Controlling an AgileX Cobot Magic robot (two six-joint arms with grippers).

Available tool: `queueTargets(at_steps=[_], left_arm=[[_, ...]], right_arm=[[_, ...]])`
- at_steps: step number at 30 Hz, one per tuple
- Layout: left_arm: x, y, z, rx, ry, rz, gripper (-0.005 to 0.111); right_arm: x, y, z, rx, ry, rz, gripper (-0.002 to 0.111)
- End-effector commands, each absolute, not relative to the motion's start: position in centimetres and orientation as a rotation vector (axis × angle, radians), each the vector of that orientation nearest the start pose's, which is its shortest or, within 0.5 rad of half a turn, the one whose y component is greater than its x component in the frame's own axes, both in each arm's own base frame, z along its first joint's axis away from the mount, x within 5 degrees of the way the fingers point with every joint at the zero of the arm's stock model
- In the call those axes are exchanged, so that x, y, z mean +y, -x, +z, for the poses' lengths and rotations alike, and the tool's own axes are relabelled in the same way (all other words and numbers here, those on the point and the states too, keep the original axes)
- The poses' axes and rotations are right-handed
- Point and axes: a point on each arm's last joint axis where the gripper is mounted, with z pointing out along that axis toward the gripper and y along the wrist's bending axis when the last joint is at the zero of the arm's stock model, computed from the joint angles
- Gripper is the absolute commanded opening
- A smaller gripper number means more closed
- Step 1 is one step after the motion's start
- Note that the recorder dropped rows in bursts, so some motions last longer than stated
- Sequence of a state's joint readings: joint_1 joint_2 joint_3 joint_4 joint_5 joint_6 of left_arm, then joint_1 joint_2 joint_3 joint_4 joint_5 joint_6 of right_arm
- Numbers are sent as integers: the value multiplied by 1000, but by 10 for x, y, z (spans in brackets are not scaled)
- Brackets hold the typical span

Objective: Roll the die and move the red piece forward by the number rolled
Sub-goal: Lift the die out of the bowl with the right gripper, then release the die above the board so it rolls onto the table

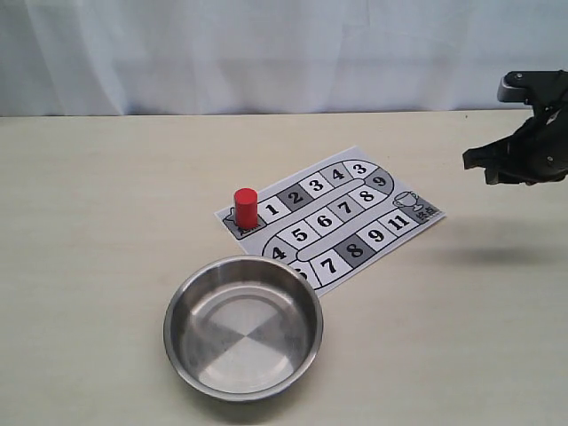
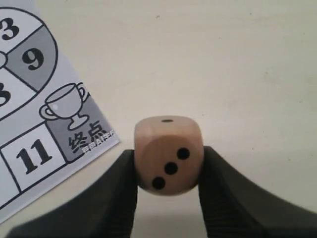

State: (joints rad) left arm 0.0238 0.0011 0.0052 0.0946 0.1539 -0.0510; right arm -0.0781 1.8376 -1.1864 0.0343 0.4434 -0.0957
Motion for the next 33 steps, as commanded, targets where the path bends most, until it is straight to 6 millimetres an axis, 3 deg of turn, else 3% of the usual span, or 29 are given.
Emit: queueTargets(at_steps=[1, 6, 20, 24, 28, 30, 33], left_arm=[[3, -56, 200, 1626, -2, 59, 0], [3, -56, 200, 1626, -2, 59, 0], [3, -56, 200, 1626, -2, 59, 0], [3, -56, 200, 1626, -2, 59, 0], [3, -56, 200, 1626, -2, 59, 0], [3, -56, 200, 1626, -2, 59, 0], [3, -56, 200, 1626, -2, 59, 0]], right_arm=[[-32, -387, 169, 2628, -48, -41, 4], [-27, -394, 146, 2687, 36, -39, 4], [-4, -404, 146, 2680, 169, 91, 8], [34, -403, 151, 2616, 324, 367, 32], [52, -406, 154, 2558, 286, 451, 79], [55, -406, 154, 2556, 300, 445, 95], [54, -405, 154, 2559, 308, 438, 100]])
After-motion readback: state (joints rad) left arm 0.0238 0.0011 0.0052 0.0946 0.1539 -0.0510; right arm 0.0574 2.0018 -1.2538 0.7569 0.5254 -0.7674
